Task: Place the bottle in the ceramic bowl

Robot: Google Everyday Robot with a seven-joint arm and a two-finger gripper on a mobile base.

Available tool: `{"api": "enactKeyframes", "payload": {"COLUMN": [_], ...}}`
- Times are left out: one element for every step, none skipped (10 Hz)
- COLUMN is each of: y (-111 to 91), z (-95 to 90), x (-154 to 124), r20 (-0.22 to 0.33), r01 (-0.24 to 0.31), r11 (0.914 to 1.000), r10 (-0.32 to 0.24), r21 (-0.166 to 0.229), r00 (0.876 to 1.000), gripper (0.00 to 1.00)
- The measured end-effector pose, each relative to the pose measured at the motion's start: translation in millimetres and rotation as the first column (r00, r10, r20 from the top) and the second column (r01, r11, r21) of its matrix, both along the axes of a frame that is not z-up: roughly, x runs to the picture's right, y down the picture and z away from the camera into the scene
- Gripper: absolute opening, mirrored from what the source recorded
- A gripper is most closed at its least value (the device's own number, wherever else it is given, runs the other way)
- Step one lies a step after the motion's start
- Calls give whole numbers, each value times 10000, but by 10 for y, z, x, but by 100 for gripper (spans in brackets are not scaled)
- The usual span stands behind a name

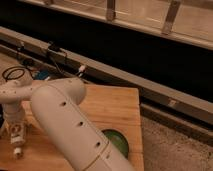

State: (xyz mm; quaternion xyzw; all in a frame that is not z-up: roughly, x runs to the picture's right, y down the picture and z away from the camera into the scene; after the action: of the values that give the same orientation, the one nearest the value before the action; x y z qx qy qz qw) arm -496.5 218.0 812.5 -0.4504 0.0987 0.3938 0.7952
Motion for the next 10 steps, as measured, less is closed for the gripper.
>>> {"api": "enactKeyframes", "payload": {"y": [7, -5, -56, -145, -199, -195, -204, -220, -229, -246], "z": [0, -53, -101, -155, -232, -355, -424, -497, -603, -697], "x": [2, 25, 88, 267, 459, 677, 855, 1049, 1268, 1487], "r20": [4, 68, 89, 30, 53, 130, 138, 78, -40, -155], "r01": [10, -148, -429, -863, -1411, -2005, -2400, -2747, -3086, -3354], "r11": [10000, 9997, 9983, 9936, 9843, 9697, 9569, 9435, 9277, 9119], "r10": [-10, 147, 426, 864, 1413, 2007, 2410, 2782, 3164, 3487], "r21": [1, 182, 391, 727, 1058, 1394, 1639, 1854, 2102, 2367], "r00": [10000, 9999, 9991, 9963, 9899, 9796, 9704, 9605, 9486, 9371], "gripper": [9, 1, 0, 0, 0, 0, 0, 0, 0, 0]}}
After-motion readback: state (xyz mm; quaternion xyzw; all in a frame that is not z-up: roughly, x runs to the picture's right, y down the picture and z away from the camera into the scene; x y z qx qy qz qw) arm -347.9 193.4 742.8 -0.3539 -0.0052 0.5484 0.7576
